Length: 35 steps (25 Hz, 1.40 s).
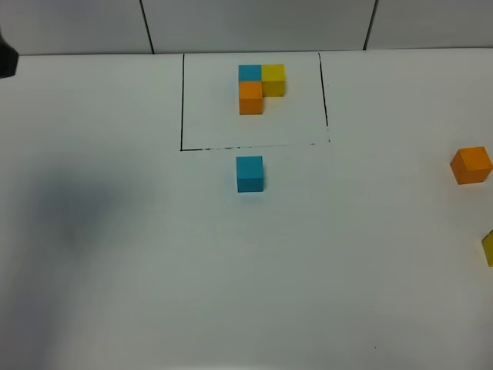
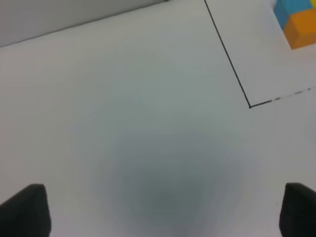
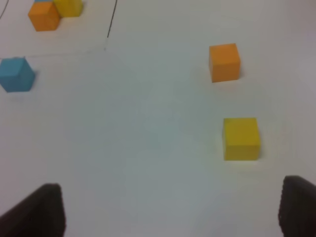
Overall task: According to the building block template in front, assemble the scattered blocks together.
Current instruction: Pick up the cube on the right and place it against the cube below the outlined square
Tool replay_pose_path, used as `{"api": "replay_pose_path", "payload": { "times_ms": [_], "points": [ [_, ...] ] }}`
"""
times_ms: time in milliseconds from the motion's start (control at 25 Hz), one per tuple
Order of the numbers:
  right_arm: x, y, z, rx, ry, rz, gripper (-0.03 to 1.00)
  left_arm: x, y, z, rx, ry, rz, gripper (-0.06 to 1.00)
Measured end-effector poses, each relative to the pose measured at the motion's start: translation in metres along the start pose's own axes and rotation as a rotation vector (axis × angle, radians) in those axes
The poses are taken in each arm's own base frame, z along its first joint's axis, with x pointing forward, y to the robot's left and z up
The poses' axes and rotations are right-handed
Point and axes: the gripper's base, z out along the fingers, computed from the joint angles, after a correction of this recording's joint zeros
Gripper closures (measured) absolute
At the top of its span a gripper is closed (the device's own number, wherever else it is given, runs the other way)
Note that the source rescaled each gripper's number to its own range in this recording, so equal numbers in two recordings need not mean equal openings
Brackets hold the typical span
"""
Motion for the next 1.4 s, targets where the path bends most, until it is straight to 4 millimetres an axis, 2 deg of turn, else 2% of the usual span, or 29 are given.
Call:
{"api": "replay_pose_path", "payload": {
  "times_ms": [120,280,440,1000,1400],
  "points": [
    [0.000,0.000,0.000,0.000,0.000,0.000,0.22,0.017,0.000,-0.026,-0.014,-0.054,-0.057,-0.03],
    [0.000,0.000,0.000,0.000,0.000,0.000,0.22,0.043,-0.004,-0.046,-0.012,-0.092,-0.067,-0.01],
    [0.000,0.000,0.000,0.000,0.000,0.000,0.22,0.071,-0.008,-0.051,-0.007,-0.095,-0.069,0.01],
    [0.000,0.000,0.000,-0.001,0.000,0.004,0.22,0.166,-0.017,-0.080,-0.018,-0.281,-0.114,0.06],
    [0.000,0.000,0.000,-0.001,0.000,0.004,0.22,0.210,-0.022,-0.085,-0.024,-0.380,-0.124,0.09]
  ]
}}
